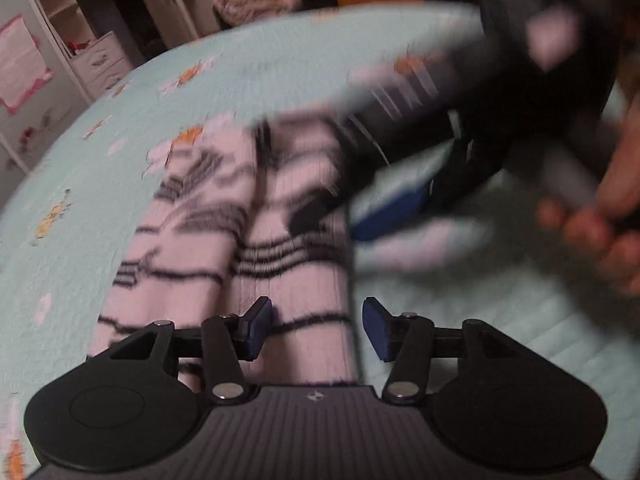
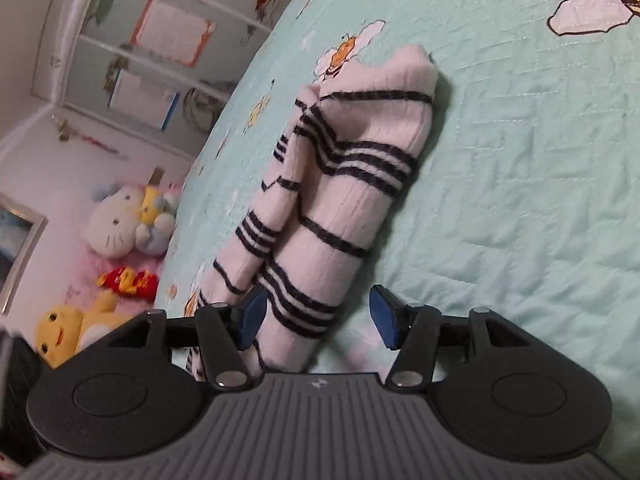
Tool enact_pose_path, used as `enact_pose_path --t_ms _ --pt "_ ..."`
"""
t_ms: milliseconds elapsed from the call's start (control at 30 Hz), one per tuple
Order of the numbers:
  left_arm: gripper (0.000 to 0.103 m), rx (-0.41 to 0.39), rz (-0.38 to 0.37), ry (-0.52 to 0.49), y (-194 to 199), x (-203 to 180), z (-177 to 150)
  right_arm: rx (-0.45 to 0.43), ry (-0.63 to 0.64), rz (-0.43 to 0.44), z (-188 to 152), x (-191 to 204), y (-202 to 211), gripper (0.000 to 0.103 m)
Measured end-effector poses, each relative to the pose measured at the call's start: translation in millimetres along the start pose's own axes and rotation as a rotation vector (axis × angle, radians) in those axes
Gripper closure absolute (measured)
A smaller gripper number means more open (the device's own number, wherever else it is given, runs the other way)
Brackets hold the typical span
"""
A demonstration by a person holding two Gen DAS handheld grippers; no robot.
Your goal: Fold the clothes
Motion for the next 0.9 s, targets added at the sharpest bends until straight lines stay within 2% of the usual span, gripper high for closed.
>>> enact_pose_path --t_ms 67,100,133,167,267,367,400,567,633,700,733,867,900 --pt "0.065 -0.020 -0.004 -0.004 -2.7 -5.8 -1.4 -0.014 -0.017 -0.004 -4.4 5.3 -7.4 0.045" --pt "0.077 -0.021 -0.028 -0.003 0.2 -7.7 -0.7 -0.020 0.002 -0.024 -7.6 5.3 -11.1 0.064" --pt "0.087 -0.021 -0.053 -0.003 3.3 -9.5 0.0 -0.025 0.025 -0.046 -11.0 4.8 -14.7 0.088" --pt "0.088 -0.033 -0.101 0.002 8.0 -13.0 2.5 -0.031 0.048 -0.068 -14.3 4.3 -18.2 0.095" --pt "0.088 -0.045 -0.189 0.015 11.0 -16.4 2.3 -0.041 -0.026 -0.038 -19.3 -16.1 -1.2 0.096" --pt "0.086 -0.048 -0.144 0.035 3.3 -2.0 -0.7 -0.045 -0.051 -0.002 -20.6 -23.5 -0.7 0.098" --pt "0.081 -0.053 -0.146 0.069 5.1 5.0 0.3 -0.039 -0.048 0.010 -18.8 -22.4 -3.4 0.098" --pt "0.076 -0.130 -0.196 0.211 46.6 38.5 3.6 -0.024 -0.017 0.028 -17.7 -20.3 2.3 0.091" --pt "0.064 -0.178 -0.203 0.275 62.5 50.4 2.3 -0.029 -0.022 0.031 -16.4 -23.1 9.2 0.089" --pt "0.058 -0.143 -0.197 0.282 55.6 56.6 0.8 -0.041 -0.043 0.029 -14.0 -28.5 13.3 0.089" --pt "0.065 -0.124 -0.194 0.285 51.9 59.7 0.1 -0.047 -0.054 0.028 -12.8 -31.4 15.2 0.089" --pt "0.063 -0.047 -0.182 0.296 37.2 71.8 -2.8 -0.137 -0.076 0.007 5.7 -43.2 29.2 0.068" --pt "0.063 -0.067 -0.234 0.316 43.5 74.1 4.7 -0.154 -0.082 0.011 12.2 -47.3 32.8 0.059"
Point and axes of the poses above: each gripper's, at about its wrist camera, not at the fingertips, and y roughly against the way its jaws point, x to its left, z to its top, the point moved 10 cm from there along -y, roughly the way its jaws point, and after that the axes turned 11 degrees about -z, right-handed, at the moved point
